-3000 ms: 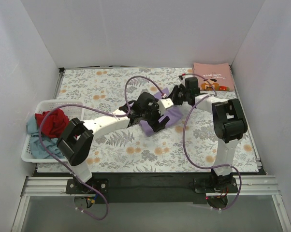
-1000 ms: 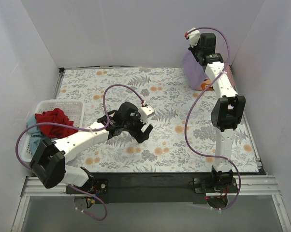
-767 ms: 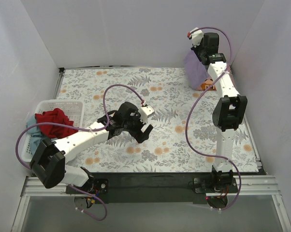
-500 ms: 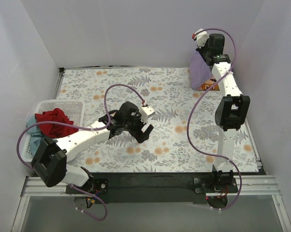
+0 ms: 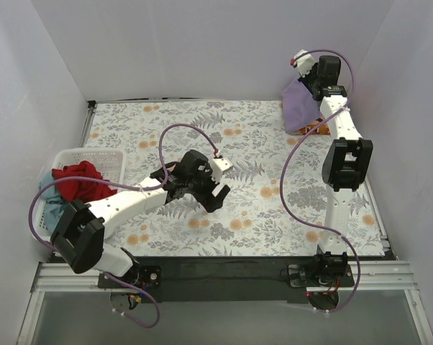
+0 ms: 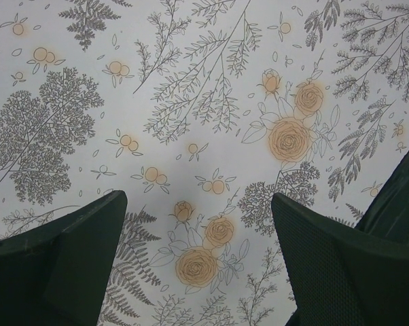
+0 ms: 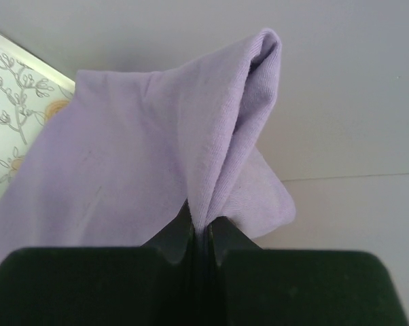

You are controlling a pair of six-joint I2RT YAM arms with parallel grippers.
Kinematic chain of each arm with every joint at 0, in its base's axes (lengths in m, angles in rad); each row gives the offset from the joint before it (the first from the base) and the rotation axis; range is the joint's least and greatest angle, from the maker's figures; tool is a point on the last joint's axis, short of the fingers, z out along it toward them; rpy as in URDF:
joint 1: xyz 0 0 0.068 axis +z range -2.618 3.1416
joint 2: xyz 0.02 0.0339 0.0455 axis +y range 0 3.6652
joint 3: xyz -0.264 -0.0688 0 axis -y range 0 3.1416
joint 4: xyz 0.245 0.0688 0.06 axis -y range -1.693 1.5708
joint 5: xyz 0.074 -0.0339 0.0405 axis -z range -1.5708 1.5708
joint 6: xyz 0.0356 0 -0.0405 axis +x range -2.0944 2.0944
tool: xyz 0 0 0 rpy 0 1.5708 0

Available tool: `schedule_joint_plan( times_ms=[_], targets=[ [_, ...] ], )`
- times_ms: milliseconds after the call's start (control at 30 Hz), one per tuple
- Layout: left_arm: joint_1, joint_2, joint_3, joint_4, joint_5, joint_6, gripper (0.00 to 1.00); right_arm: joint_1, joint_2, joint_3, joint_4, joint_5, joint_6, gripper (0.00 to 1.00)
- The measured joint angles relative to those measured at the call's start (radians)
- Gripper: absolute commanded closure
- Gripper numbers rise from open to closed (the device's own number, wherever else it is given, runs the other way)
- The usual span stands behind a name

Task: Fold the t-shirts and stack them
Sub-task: Neatly place the folded tshirt to the corner

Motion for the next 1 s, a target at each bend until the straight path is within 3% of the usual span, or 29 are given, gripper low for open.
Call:
schedule_joint_plan(
  times_ms=[700, 800, 833, 933, 1000],
  targets=[
    [0.0, 0.093, 0.066, -0.019, 0.014, 0.0, 0.13, -0.111, 0.071, -0.079, 0.129, -0.052, -0.149, 0.98],
    [0.0, 0.093, 0.073, -0.029, 0.018, -0.001, 0.13, -0.12, 0.107, -0.079, 0.178, -0.029, -0.172, 0.51],
    [0.0, 0.093, 0.074, -0.033, 0.018, -0.001, 0.13, -0.121, 0.122, -0.079, 0.206, -0.012, -0.179, 0.26],
    [0.0, 0.092, 0.076, -0.047, 0.016, -0.005, 0.12, -0.129, 0.157, -0.078, 0.288, 0.043, -0.209, 0.1],
    [0.001, 0.092, 0.077, -0.055, 0.016, -0.009, 0.12, -0.136, 0.166, -0.076, 0.312, 0.07, -0.212, 0.07]
  ],
)
